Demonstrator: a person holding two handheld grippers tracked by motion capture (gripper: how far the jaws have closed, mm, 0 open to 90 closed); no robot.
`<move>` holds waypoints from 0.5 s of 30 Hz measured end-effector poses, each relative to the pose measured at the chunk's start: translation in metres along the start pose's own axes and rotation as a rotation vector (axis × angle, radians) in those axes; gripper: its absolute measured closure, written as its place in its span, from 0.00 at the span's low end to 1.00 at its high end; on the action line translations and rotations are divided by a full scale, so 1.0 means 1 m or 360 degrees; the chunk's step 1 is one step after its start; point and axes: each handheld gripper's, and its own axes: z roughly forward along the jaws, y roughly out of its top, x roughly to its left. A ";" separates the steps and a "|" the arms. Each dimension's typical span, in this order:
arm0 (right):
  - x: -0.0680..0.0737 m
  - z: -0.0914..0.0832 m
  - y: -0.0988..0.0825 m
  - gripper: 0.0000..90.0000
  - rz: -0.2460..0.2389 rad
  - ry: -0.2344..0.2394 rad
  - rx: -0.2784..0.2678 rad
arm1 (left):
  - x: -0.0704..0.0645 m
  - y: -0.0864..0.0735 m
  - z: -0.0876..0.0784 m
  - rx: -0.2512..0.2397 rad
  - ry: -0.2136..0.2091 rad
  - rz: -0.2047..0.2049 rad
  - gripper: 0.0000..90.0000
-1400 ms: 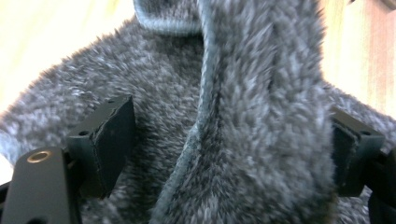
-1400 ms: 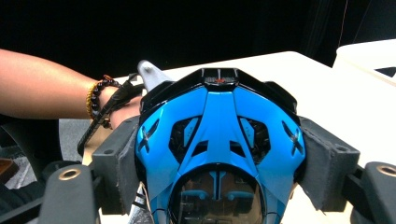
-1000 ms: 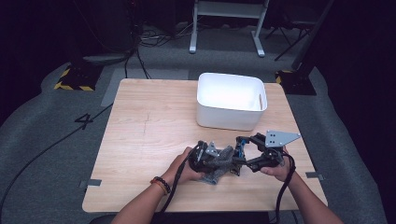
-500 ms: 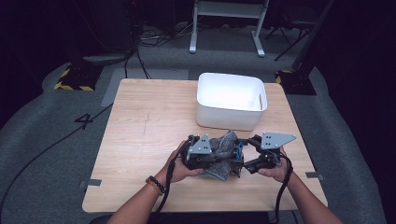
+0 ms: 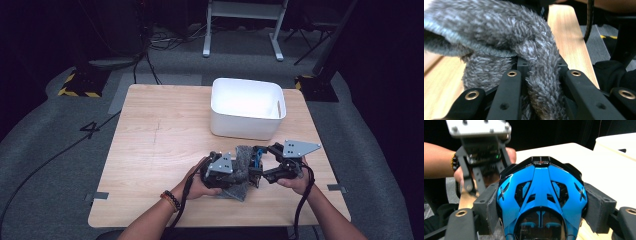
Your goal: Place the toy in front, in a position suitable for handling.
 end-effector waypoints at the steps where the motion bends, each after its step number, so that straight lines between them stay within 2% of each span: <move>1: 0.000 -0.001 0.000 0.29 0.0001 -0.0003 -0.0005 | -0.001 -0.001 0.003 0.0014 -0.0011 0.0003 0.84; 2: -0.001 -0.001 0.000 0.29 0.0007 -0.0002 -0.0012 | -0.002 -0.002 0.007 0.0049 -0.0008 0.0012 0.84; 3: -0.001 -0.001 0.000 0.29 0.0007 -0.0002 -0.0012 | -0.002 -0.002 0.007 0.0049 -0.0008 0.0012 0.84; 4: -0.001 -0.003 0.001 0.29 0.0013 -0.0010 -0.0031 | -0.005 -0.004 0.015 0.0127 0.0005 0.0045 0.84; 5: -0.001 -0.004 0.002 0.29 0.0018 -0.0006 -0.0044 | -0.006 -0.005 0.019 0.0159 0.0000 0.0049 0.84; 6: -0.001 -0.005 0.003 0.29 0.0022 -0.0005 -0.0060 | -0.006 -0.005 0.019 0.0159 0.0000 0.0049 0.84; 7: -0.001 -0.006 0.005 0.29 0.0024 -0.0007 -0.0073 | -0.007 -0.008 0.025 0.0205 -0.0010 0.0062 0.84; 10: 0.000 -0.009 0.008 0.29 0.0018 -0.0017 -0.0100 | -0.007 -0.011 0.032 0.0272 -0.0001 0.0081 0.84; 11: 0.000 -0.009 0.008 0.29 0.0018 -0.0017 -0.0100 | -0.007 -0.011 0.032 0.0272 -0.0001 0.0081 0.84; 12: 0.001 -0.010 0.008 0.29 0.0012 -0.0017 -0.0102 | -0.004 -0.014 0.033 0.0272 0.0031 0.0050 0.84; 15: 0.002 -0.009 0.008 0.29 0.0008 -0.0023 -0.0074 | 0.004 -0.015 0.026 0.0211 0.0087 -0.0017 0.84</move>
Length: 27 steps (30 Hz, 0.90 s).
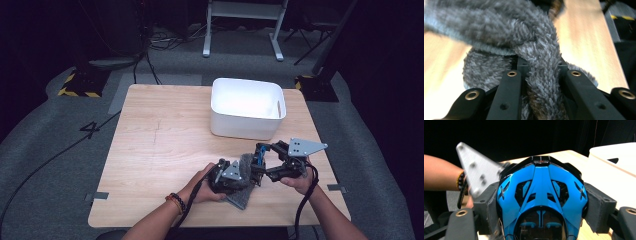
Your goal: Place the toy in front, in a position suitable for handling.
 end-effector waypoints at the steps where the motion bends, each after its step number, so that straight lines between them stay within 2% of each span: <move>1: 0.000 0.001 -0.001 0.29 0.0005 0.0007 0.0005 | 0.002 0.000 -0.004 -0.0032 0.0018 -0.0013 0.84; 6: 0.003 0.007 -0.003 0.29 -0.0015 0.0027 0.0052 | 0.006 0.007 -0.026 -0.0187 0.0072 -0.0036 0.84; 7: 0.003 0.007 -0.003 0.29 -0.0015 0.0027 0.0052 | 0.006 0.007 -0.026 -0.0187 0.0072 -0.0036 0.84; 8: 0.004 0.009 -0.004 0.29 -0.0006 0.0039 0.0057 | 0.008 0.009 -0.037 -0.0277 0.0088 -0.0064 0.84; 9: 0.004 0.009 -0.004 0.29 -0.0006 0.0039 0.0057 | 0.008 0.009 -0.037 -0.0277 0.0088 -0.0064 0.84; 10: 0.005 0.012 -0.006 0.29 -0.0013 0.0044 0.0077 | 0.012 0.010 -0.050 -0.0405 0.0068 -0.0125 0.84; 11: 0.005 0.012 -0.006 0.29 -0.0013 0.0044 0.0077 | 0.012 0.010 -0.050 -0.0405 0.0068 -0.0125 0.84; 13: 0.007 0.017 -0.009 0.29 -0.0019 0.0056 0.0117 | 0.019 0.008 -0.068 -0.0530 0.0081 -0.0176 0.84; 15: 0.008 0.019 -0.009 0.29 -0.0022 0.0057 0.0127 | 0.020 0.008 -0.071 -0.0552 0.0082 -0.0177 0.84; 16: 0.009 0.021 -0.010 0.29 -0.0026 0.0063 0.0131 | 0.020 0.007 -0.073 -0.0559 0.0049 -0.0179 0.84; 21: 0.014 0.021 -0.006 0.29 -0.0051 0.0049 0.0094 | 0.019 0.005 -0.065 -0.0523 -0.0011 -0.0157 0.84; 23: 0.014 0.020 -0.005 0.29 -0.0050 0.0037 0.0080 | 0.015 0.005 -0.053 -0.0452 -0.0039 -0.0122 0.84; 25: 0.013 0.018 -0.005 0.29 -0.0038 0.0032 0.0069 | 0.013 0.006 -0.049 -0.0421 -0.0041 -0.0108 0.84; 26: 0.012 0.017 -0.005 0.29 -0.0029 0.0032 0.0065 | 0.009 0.005 -0.040 -0.0357 -0.0053 -0.0079 0.84; 27: 0.011 0.015 -0.005 0.29 -0.0021 0.0035 0.0060 | 0.008 0.004 -0.036 -0.0327 -0.0066 -0.0067 0.84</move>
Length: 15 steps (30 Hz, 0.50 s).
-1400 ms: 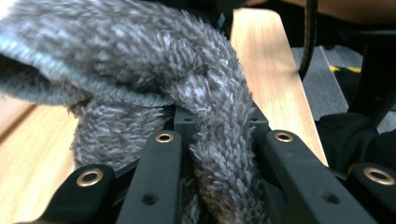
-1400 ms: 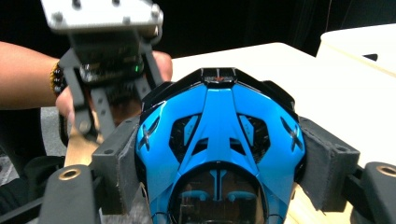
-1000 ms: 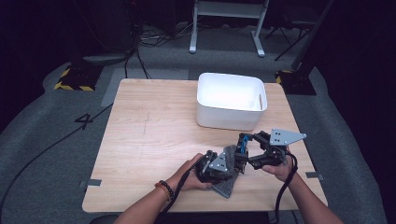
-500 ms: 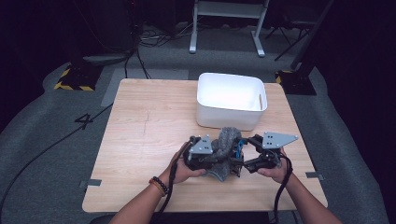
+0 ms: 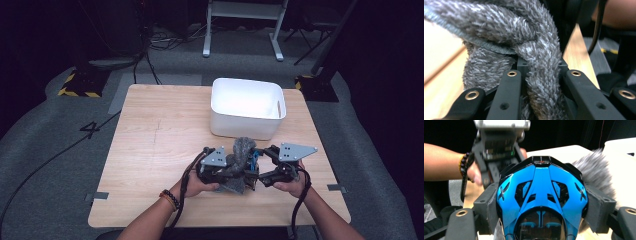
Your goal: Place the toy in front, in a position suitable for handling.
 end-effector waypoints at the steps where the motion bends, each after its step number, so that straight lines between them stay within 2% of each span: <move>1: 0.000 -0.002 0.000 0.29 -0.0002 -0.0008 -0.0004 | 0.000 -0.002 0.004 0.0032 -0.0007 0.0002 0.84; 2: -0.001 -0.003 0.001 0.29 -0.0004 -0.0019 -0.0010 | -0.001 -0.004 0.009 0.0073 -0.0008 0.0003 0.84; 3: -0.001 -0.005 0.001 0.29 -0.0003 -0.0025 -0.0021 | -0.001 -0.004 0.009 0.0073 -0.0008 0.0003 0.84; 4: -0.002 -0.007 0.002 0.29 0.0000 -0.0029 -0.0037 | -0.002 -0.008 0.018 0.0155 -0.0019 0.0032 0.84; 10: -0.005 -0.016 0.007 0.29 0.0013 -0.0058 -0.0094 | -0.009 -0.015 0.038 0.0324 -0.0074 0.0089 0.84; 13: -0.008 -0.021 0.009 0.29 0.0026 -0.0076 -0.0119 | -0.014 -0.017 0.043 0.0361 -0.0099 0.0116 0.84; 15: -0.009 -0.023 0.009 0.29 0.0027 -0.0093 -0.0123 | -0.016 -0.013 0.040 0.0376 -0.0073 0.0185 0.84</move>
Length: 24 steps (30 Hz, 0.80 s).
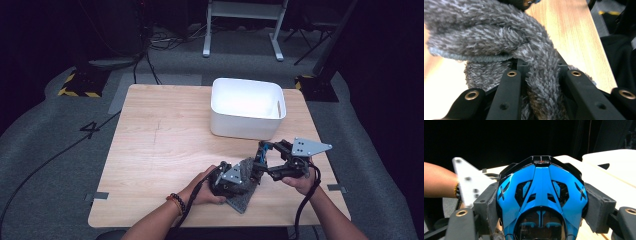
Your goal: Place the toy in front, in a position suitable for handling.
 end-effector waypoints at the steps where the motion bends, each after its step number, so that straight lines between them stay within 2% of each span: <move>1: 0.000 0.000 0.000 0.29 0.0000 0.0000 0.0000 | 0.000 0.000 0.000 0.0000 0.0000 0.0000 0.84; 4: -0.005 -0.007 0.002 0.29 0.0024 -0.0054 -0.0023 | -0.002 0.005 -0.019 -0.0066 -0.0042 0.0051 0.83; 5: -0.005 -0.007 0.002 0.29 0.0024 -0.0054 -0.0023 | -0.002 0.005 -0.019 -0.0066 -0.0042 0.0051 0.83; 6: -0.008 -0.010 0.003 0.29 0.0031 -0.0097 -0.0032 | -0.002 0.005 -0.029 -0.0086 -0.0060 0.0064 0.83; 7: -0.010 -0.012 0.003 0.29 0.0036 -0.0119 -0.0033 | -0.001 0.005 -0.033 -0.0109 -0.0042 0.0062 0.83; 9: -0.012 -0.013 0.003 0.29 0.0044 -0.0168 -0.0020 | 0.001 0.005 -0.043 -0.0194 -0.0023 0.0017 0.83; 11: -0.014 -0.013 0.001 0.29 0.0057 -0.0177 -0.0003 | 0.004 0.007 -0.054 -0.0287 0.0028 -0.0024 0.83; 14: -0.013 -0.009 -0.003 0.29 0.0061 -0.0157 0.0031 | 0.007 0.011 -0.069 -0.0449 0.0091 -0.0083 0.83; 16: -0.011 -0.004 -0.005 0.29 0.0061 -0.0117 0.0048 | 0.007 0.013 -0.076 -0.0504 0.0120 -0.0089 0.83; 17: -0.011 -0.004 -0.005 0.29 0.0061 -0.0117 0.0048 | 0.007 0.013 -0.076 -0.0504 0.0120 -0.0089 0.83; 18: -0.008 0.002 -0.006 0.29 0.0053 -0.0082 0.0068 | 0.007 0.015 -0.080 -0.0533 0.0127 -0.0087 0.83; 24: -0.001 0.012 -0.008 0.29 0.0050 -0.0029 0.0088 | 0.003 0.017 -0.072 -0.0507 0.0106 -0.0063 0.83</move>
